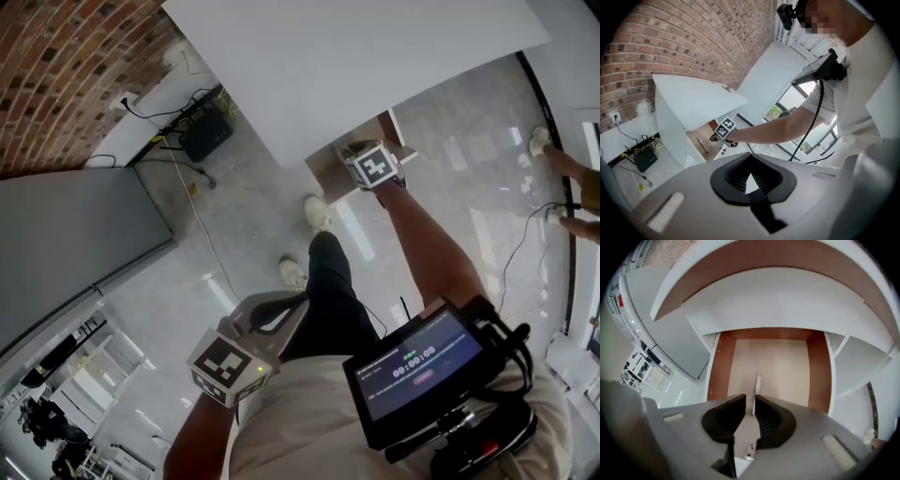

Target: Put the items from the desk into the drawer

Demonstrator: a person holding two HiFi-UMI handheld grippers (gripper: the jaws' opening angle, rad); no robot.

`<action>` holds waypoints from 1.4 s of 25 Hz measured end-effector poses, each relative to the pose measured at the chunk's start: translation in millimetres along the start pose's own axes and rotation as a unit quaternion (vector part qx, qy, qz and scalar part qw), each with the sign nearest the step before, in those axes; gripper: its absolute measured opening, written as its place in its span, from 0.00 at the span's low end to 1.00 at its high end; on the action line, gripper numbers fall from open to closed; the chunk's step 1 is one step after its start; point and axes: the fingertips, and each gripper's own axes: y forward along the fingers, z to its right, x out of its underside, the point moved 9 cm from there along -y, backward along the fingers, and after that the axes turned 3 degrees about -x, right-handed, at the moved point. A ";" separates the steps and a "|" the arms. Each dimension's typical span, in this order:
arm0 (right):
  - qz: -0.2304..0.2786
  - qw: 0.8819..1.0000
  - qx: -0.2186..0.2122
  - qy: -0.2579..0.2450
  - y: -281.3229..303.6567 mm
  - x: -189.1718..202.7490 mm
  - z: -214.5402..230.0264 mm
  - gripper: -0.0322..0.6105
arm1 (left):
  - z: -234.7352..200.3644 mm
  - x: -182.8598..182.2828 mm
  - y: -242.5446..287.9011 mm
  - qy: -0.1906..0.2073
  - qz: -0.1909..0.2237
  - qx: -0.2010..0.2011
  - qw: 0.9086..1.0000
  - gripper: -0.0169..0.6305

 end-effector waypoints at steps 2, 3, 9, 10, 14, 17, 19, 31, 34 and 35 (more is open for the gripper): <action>0.009 1.000 -0.001 0.003 -17.4 1.6 -6.5 0.15 | 6.7 -3.5 -5.0 0.010 0.008 0.004 1.000 0.04; 0.015 1.000 0.000 0.004 -25.5 2.4 -9.1 0.15 | 9.6 -4.5 -8.2 0.016 0.011 0.006 1.000 0.04; 0.053 0.998 0.005 0.020 -83.8 4.3 -33.9 0.13 | 23.2 -9.1 -28.8 0.044 0.037 0.007 0.998 0.04; 0.057 0.998 0.006 0.028 -94.4 5.2 -39.2 0.12 | 24.8 -10.1 -33.0 0.049 0.043 0.006 0.998 0.04; 0.072 0.997 0.000 0.037 -139.7 11.8 -70.4 0.07 | 35.8 -9.9 -53.1 0.064 0.057 0.009 0.996 0.04; 0.085 0.996 -0.002 0.034 -165.5 18.1 -90.1 0.05 | 41.8 -4.8 -65.8 0.072 0.065 0.009 0.995 0.04; 0.084 0.996 -0.005 0.041 -182.2 21.7 -104.7 0.05 | 43.8 -0.9 -73.0 0.077 0.069 0.006 0.995 0.04; 0.142 0.990 -0.022 -0.002 -272.6 27.9 -204.2 0.05 | 60.0 27.4 -112.2 0.092 0.087 -0.005 0.992 0.04; 0.148 0.988 -0.026 -0.019 -284.6 24.1 -224.2 0.05 | 56.3 29.9 -119.1 0.088 0.091 -0.008 0.992 0.04; 0.148 0.988 -0.027 -0.025 -286.8 24.3 -230.8 0.05 | 55.1 31.1 -121.4 0.087 0.093 -0.009 0.992 0.04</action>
